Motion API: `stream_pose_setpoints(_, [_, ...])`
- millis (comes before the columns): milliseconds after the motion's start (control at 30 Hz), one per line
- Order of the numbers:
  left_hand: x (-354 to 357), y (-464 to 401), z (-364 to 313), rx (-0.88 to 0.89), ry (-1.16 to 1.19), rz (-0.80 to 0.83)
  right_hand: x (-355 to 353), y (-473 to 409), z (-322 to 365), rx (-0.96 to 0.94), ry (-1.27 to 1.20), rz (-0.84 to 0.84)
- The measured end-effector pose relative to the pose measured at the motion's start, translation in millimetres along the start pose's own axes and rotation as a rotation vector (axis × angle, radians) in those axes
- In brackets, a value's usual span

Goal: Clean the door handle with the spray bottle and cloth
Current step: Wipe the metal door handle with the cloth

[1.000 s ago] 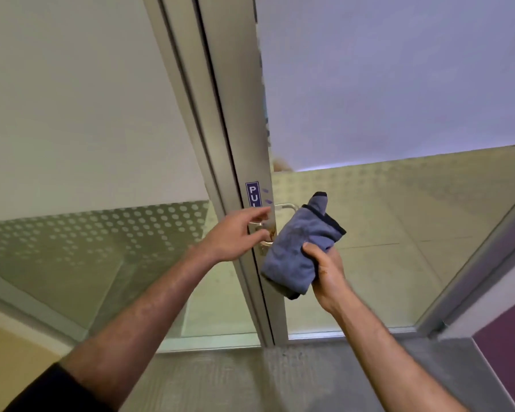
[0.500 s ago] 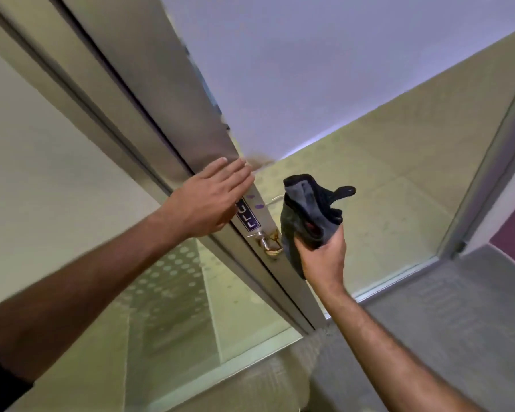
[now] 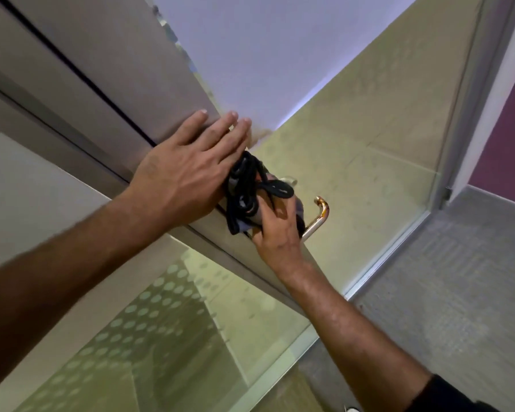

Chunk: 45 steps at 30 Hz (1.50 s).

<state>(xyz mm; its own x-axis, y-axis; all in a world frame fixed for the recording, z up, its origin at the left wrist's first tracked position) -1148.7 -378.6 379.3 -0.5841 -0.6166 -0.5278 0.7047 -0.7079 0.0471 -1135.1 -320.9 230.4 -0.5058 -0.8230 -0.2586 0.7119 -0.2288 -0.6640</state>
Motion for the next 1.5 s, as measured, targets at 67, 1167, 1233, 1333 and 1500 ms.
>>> stream_pose_setpoints(67, [7, 0, -9, 0.043, -0.030, 0.002, 8, 1, -4, 0.006, 0.014, -0.013])
stream_pose_setpoints(1167, [11, -2, -18, 0.101, -0.118, 0.031, -88, -49, -95, 0.061, 0.165, 0.228])
stream_pose_setpoints(1233, [12, -3, -19, 0.101, -0.122, 0.033, -71, -39, -104, 0.105, 0.126, 0.446])
stream_pose_setpoints(1333, [13, -4, -19, 0.101, -0.120, 0.020, -52, -5, -119, 0.311, 0.014, 0.611])
stream_pose_setpoints(1500, [12, -4, -19, 0.103, -0.119, 0.009, -53, 33, -106, 0.501, -0.015, 0.353])
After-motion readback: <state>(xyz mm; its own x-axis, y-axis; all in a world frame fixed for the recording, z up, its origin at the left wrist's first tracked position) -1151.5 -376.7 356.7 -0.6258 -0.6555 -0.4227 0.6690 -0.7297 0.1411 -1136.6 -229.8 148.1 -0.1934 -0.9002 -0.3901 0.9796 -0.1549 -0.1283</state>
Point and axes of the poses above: each hand's wrist, its own y-axis away from the middle knuckle, its own x-axis out of the palm, z = x × y, the point moved 8 cm from there along -y, towards the middle knuckle, and after that the axes turned 1 degree about -x, right-handed, at the moved point
